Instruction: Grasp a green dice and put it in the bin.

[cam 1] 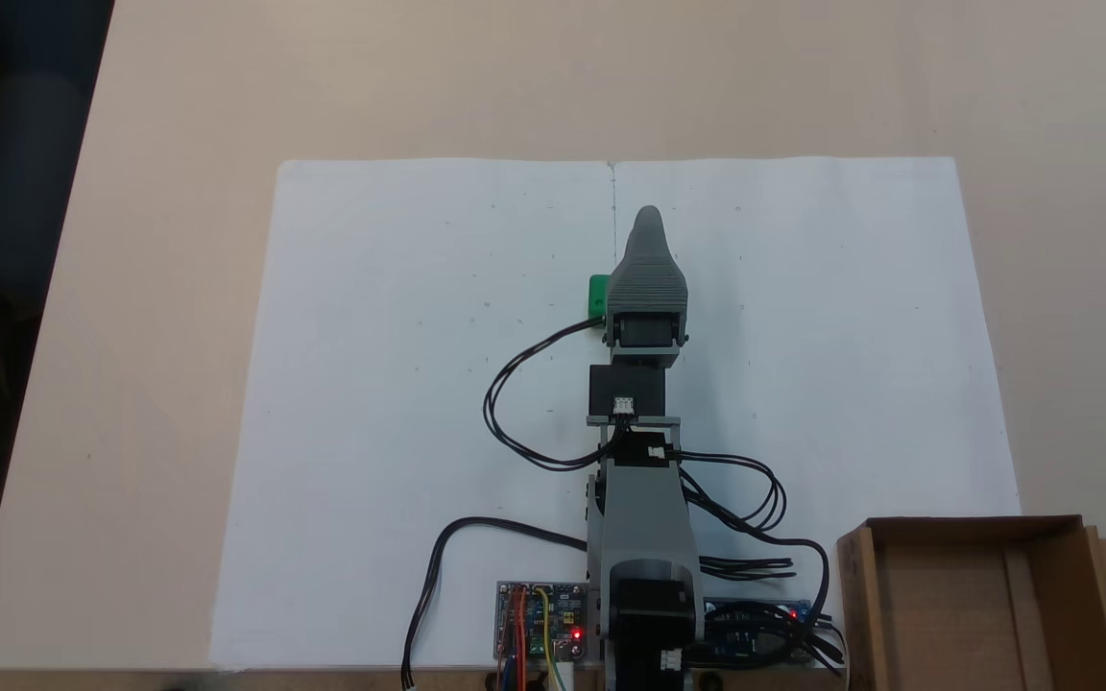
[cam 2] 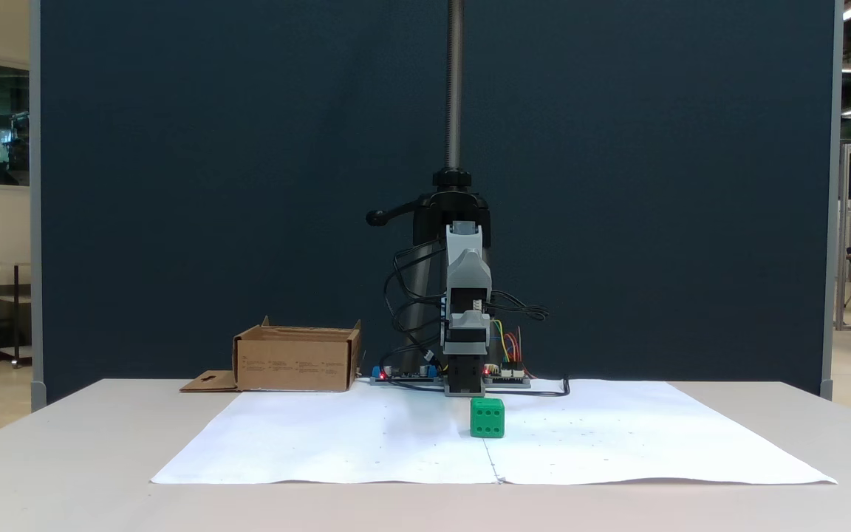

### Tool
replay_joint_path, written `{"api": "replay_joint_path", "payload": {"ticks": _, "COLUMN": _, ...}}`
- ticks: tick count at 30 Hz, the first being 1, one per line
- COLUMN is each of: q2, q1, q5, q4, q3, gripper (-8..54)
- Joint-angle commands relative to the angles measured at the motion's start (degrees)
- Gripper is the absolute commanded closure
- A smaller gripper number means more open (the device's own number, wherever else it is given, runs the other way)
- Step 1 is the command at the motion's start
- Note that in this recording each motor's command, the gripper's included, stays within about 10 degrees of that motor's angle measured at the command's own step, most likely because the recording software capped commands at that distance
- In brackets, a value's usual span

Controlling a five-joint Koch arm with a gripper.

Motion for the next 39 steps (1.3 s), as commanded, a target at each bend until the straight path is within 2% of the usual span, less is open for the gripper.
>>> {"api": "replay_joint_path", "payload": {"ticks": 1, "q2": 6.33, "q1": 3.78, "q5": -4.22, "q4": 10.0, "q3": 4.22, "gripper": 2.3}}
{"api": "replay_joint_path", "payload": {"ticks": 39, "q2": 6.42, "q1": 3.69, "q5": -4.57, "q4": 12.57, "q3": 4.22, "gripper": 2.4}}
